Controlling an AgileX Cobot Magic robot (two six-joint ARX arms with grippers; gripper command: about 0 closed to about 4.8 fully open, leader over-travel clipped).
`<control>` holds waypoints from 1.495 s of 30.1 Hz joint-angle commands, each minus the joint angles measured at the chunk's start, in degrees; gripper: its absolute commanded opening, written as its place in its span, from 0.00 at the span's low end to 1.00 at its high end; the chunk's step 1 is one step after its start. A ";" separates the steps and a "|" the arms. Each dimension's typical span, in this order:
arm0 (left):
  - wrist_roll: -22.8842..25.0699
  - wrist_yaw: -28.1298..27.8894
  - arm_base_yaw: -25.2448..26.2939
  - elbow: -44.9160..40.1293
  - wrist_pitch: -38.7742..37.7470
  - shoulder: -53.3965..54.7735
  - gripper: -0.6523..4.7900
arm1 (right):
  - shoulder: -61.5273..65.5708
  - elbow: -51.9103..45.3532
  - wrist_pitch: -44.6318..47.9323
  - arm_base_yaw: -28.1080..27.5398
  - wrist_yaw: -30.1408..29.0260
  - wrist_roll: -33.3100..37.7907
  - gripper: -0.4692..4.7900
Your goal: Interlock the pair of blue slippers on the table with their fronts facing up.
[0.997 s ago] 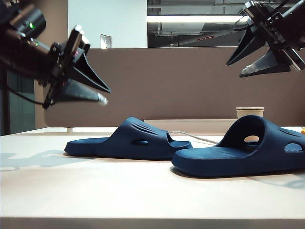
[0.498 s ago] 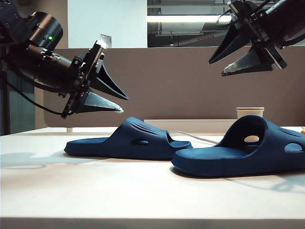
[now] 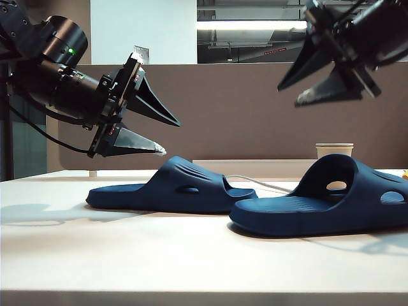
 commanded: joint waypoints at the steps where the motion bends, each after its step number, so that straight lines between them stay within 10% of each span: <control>1: 0.37 -0.02 0.11 0.24 0.11 -0.28 0.62 | 3.30 0.26 0.52 0.09 -0.85 1.33 0.49; 26: 13.75 -15.65 11.23 8.11 -25.53 -0.48 0.62 | 12.87 1.68 6.95 0.96 -6.97 4.50 0.49; 45: 13.94 -12.37 13.73 8.04 -30.23 6.32 0.63 | 12.66 1.68 10.19 4.50 -11.76 1.36 0.49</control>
